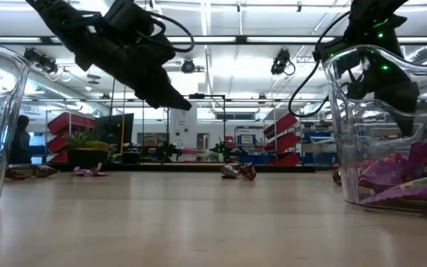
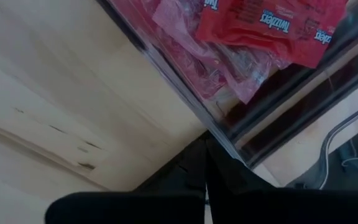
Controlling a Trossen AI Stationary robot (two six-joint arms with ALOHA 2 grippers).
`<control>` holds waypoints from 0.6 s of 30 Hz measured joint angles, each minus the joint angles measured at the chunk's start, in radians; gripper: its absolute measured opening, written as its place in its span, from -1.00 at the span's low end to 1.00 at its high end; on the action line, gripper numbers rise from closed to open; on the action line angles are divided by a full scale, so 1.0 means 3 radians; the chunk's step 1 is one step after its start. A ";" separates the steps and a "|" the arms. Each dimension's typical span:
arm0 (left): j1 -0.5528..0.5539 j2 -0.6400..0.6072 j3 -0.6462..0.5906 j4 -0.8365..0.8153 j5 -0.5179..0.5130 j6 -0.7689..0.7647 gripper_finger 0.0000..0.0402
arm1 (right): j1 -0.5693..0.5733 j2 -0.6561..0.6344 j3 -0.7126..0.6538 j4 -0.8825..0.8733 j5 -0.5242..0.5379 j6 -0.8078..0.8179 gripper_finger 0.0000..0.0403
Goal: Sort candy
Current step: Adjust the top transparent bin
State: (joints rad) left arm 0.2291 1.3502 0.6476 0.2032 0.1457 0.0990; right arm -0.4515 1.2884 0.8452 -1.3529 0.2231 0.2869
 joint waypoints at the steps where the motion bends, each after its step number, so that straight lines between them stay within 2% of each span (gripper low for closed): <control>1: 0.0000 0.0000 0.0031 -0.0082 -0.0007 0.0001 -0.99 | 0.0001 0.0000 0.0000 -0.0011 0.0016 -0.0009 -1.00; 11: -0.0001 -0.0001 0.0330 -0.0759 -0.0016 0.0014 -0.99 | 0.0009 0.0000 0.0001 -0.0154 0.0076 0.0016 -0.96; 18: -0.0001 -0.0001 0.0841 -0.2096 -0.0321 0.0015 -0.99 | 0.0149 -0.0126 0.0006 -0.0423 0.0108 0.0059 -0.87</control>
State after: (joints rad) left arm 0.2287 1.3499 0.8999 -0.4255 0.0495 0.1036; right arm -0.4069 1.2506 0.8471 -1.4799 0.2554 0.3046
